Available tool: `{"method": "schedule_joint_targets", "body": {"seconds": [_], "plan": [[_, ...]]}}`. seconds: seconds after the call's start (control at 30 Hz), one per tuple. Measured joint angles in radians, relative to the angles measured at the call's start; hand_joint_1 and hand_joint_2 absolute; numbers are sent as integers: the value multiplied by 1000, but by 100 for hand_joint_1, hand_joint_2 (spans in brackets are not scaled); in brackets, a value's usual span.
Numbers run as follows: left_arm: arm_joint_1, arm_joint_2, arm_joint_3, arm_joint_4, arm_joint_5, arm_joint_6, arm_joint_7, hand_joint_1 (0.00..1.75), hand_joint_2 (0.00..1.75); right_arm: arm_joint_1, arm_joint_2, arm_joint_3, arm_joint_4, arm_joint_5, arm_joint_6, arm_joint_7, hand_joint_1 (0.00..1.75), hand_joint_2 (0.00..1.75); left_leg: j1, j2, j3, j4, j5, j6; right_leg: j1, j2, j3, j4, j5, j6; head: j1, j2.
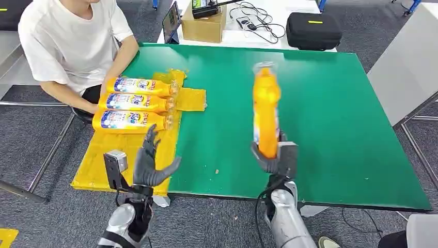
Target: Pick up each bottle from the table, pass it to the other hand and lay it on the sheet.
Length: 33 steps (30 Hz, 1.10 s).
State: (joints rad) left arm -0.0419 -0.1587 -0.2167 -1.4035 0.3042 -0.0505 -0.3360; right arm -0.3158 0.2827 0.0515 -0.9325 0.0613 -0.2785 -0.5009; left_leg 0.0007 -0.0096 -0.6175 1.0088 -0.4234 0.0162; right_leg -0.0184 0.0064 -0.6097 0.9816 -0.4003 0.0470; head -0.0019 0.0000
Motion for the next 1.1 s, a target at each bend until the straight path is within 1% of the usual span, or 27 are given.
{"method": "schedule_joint_targets", "body": {"seconds": [0.07,0.17,0.3,0.4,0.53,0.6,0.83,1.0,1.1], "plan": [[13,-23,-21,6,50,-25,25,0,175,53,-7,17,-104,-20,1,4,175,175,0,-1,-1,0,0,0,-1,0,-1,-1,0,0,0,0],[8,-43,-95,53,65,-25,-4,0,175,134,-29,78,-221,7,9,7,175,175,-1,0,-2,0,-1,0,-1,0,0,-1,0,0,0,0],[2,-44,-184,92,122,-57,-37,0,175,183,-55,185,-266,67,24,-8,175,175,-1,1,-1,0,-2,-1,-1,1,-1,-1,0,0,0,0],[2,-41,-223,96,146,-73,-46,0,175,193,-64,257,-268,102,30,-21,175,175,1,1,-1,0,-2,-1,1,1,-1,-1,0,0,0,0],[1,-36,-250,95,144,-76,-77,0,175,193,-84,350,-266,197,29,-24,175,175,1,1,-1,0,-2,-1,1,1,-1,0,0,0,0,0],[1,-36,-257,95,142,-76,-84,0,175,193,-92,391,-260,218,26,-28,175,175,1,1,-1,0,-2,-1,1,1,-1,-1,0,0,0,0],[-1,-34,-268,94,142,-76,-88,0,175,193,-111,446,-250,230,25,-31,175,175,0,0,-1,0,-2,-1,0,1,-1,-1,0,0,0,0],[-4,-34,-274,85,149,-85,-127,0,175,191,-122,500,-230,303,31,-43,175,175,1,1,-1,0,-2,-1,1,1,-1,-1,0,0,0,0],[-5,-33,-275,69,196,-124,-140,0,175,185,-124,540,-202,324,38,-56,175,175,1,0,-1,0,-2,-1,1,1,-1,-1,0,0,0,0]]}}
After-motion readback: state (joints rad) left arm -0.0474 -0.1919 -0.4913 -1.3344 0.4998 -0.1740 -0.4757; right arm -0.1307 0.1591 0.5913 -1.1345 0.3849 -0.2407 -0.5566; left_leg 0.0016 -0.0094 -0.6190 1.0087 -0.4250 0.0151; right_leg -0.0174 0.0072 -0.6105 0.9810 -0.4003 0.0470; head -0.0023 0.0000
